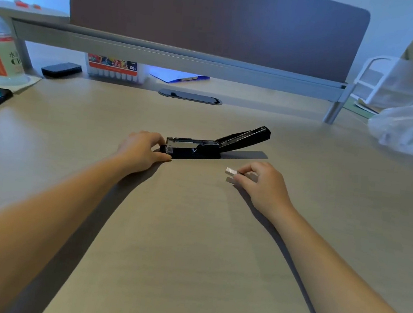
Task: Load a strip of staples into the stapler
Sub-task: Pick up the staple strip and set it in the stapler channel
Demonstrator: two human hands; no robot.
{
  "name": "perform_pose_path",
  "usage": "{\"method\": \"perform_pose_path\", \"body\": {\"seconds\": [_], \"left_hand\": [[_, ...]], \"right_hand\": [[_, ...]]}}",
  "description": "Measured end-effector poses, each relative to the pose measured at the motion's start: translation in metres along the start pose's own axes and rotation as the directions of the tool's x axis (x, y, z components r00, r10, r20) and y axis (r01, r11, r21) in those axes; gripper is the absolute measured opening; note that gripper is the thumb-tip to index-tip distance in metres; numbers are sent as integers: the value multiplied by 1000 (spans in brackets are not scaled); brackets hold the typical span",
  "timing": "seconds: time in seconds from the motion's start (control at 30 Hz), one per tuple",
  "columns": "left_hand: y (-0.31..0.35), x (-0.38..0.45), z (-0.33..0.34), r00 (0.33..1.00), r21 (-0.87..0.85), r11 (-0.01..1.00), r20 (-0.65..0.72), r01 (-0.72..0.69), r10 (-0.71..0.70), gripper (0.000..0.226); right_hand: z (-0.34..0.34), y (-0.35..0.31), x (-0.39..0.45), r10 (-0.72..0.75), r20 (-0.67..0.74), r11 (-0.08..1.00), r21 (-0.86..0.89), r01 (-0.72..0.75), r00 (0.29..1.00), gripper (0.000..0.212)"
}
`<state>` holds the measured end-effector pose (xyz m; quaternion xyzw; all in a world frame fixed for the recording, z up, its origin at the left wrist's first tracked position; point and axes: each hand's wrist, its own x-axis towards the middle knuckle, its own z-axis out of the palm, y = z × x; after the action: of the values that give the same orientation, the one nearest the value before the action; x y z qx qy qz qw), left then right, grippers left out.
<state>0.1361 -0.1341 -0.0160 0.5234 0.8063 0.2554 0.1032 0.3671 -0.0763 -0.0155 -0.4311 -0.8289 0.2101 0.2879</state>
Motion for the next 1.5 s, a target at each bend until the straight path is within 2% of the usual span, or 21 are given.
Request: {"method": "perform_pose_path", "body": {"seconds": [0.2,0.4,0.6,0.97,1.27,1.4,1.5], "left_hand": [[-1,-32,-9,999,-1,999,43,-32,32,36],[-4,-67,-16,992,-2,996,93,-87,87,36],[-10,-85,-18,980,-26,988,121,-155,157,38],[-14,-87,-17,977,-46,981,93,-189,192,36],[-15,-87,-17,977,-39,982,98,-187,190,37],[-14,-87,-17,979,-40,983,94,-178,181,37],[-14,-87,-17,981,-63,984,91,-167,173,36]], "right_hand": [[6,-45,-5,-128,-12,975,181,128,992,15],[24,-74,-6,-250,27,960,136,244,968,20],[31,-78,-11,-253,132,965,100,241,958,21],[26,-81,-19,-229,210,972,95,213,951,19],[25,-79,-19,-223,252,975,57,215,942,17],[23,-79,-22,-233,261,972,21,236,937,30],[18,-77,-23,-259,227,963,-16,269,939,22]]}}
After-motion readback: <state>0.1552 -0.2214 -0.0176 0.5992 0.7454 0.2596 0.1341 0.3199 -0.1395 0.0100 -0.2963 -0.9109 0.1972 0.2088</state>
